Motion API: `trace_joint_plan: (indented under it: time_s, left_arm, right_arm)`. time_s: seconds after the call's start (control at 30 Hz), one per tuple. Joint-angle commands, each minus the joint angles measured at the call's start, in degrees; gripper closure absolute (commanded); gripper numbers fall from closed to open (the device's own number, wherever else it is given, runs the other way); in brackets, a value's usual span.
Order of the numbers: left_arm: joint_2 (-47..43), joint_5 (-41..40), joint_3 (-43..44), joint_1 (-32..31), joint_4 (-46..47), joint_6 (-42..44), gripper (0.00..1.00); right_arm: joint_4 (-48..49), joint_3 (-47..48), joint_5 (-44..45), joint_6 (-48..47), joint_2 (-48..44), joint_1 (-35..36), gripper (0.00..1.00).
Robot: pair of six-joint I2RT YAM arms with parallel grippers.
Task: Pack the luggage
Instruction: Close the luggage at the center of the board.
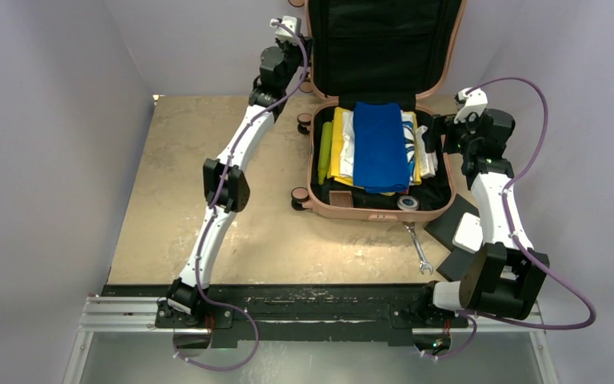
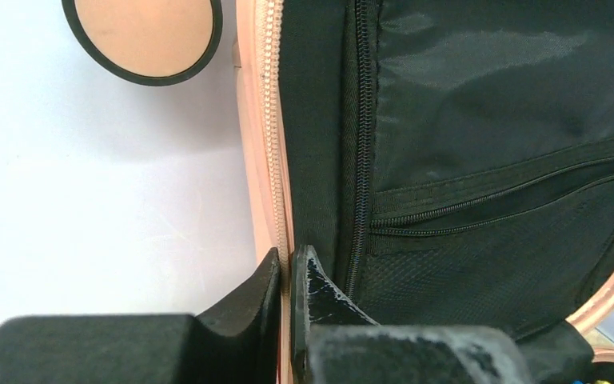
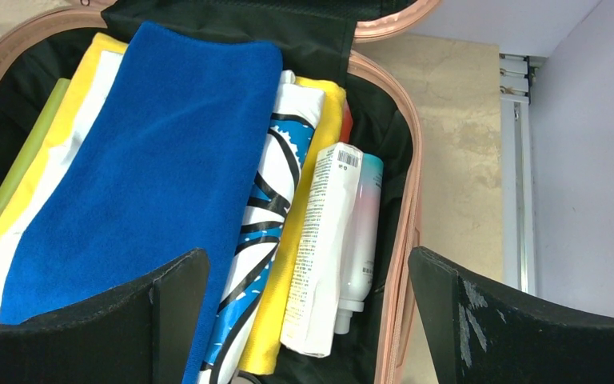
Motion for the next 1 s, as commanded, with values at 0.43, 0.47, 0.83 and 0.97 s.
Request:
trace_joint_plan:
  time_s: [0.43,0.47,0.83,0.97]
  left_arm:
    - [-8.4,6.2,0.7,-2.8,-3.3,-2.4,1.0]
    - [-9.1,6.5,0.3,-2.9,-3.8,-2.7,1.0]
    - [-16.6,8.2,-5.2,-5.3,-8.1,-3.3,1.0]
    - [-20.3,7.3,-9.5,-5.5,-11.7,-3.4,1.0]
  right_arm:
    - [10.6,0.0,23.9,10.2,-5.4,0.1,0.01]
    - [10.6,0.0,25.0,10.4,-5.0,0.1,0.01]
    - [11.6,-1.6,37.1,13.0,-3.0,0.1,0.01]
    - [10.9,-1.6,45.4,15.8,-3.5,0.1,0.01]
